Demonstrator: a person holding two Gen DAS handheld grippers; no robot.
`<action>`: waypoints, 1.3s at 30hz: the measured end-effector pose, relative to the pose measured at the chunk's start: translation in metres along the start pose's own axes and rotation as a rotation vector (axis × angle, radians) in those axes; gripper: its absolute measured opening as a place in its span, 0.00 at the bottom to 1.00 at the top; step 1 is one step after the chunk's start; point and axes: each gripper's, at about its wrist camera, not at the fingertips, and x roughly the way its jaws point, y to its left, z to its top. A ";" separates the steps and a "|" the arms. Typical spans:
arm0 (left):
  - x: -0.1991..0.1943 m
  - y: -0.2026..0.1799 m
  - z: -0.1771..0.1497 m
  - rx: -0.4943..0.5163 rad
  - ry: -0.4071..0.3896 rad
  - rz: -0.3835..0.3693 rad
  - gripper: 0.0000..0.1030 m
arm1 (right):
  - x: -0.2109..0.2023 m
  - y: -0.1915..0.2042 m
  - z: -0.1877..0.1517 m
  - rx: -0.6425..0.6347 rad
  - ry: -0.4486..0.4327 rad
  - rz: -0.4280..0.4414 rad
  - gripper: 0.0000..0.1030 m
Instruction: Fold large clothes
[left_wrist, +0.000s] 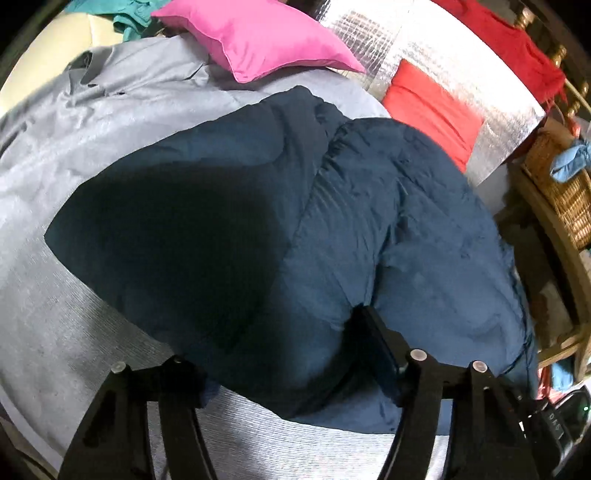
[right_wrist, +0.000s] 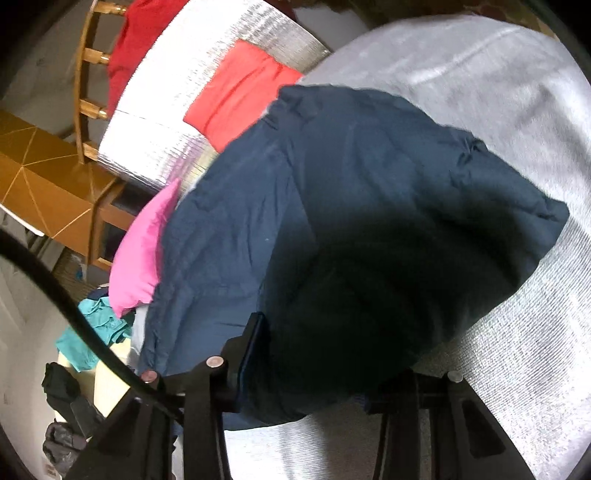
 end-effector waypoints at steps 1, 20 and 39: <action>-0.001 0.002 0.000 -0.013 0.005 -0.009 0.68 | 0.000 0.000 0.001 0.000 0.003 0.002 0.44; -0.040 -0.015 -0.022 0.166 -0.087 0.129 0.70 | -0.041 -0.038 0.019 0.155 0.064 0.049 0.61; -0.040 -0.021 -0.025 0.214 -0.102 0.173 0.71 | -0.030 -0.028 0.031 0.075 -0.017 -0.065 0.53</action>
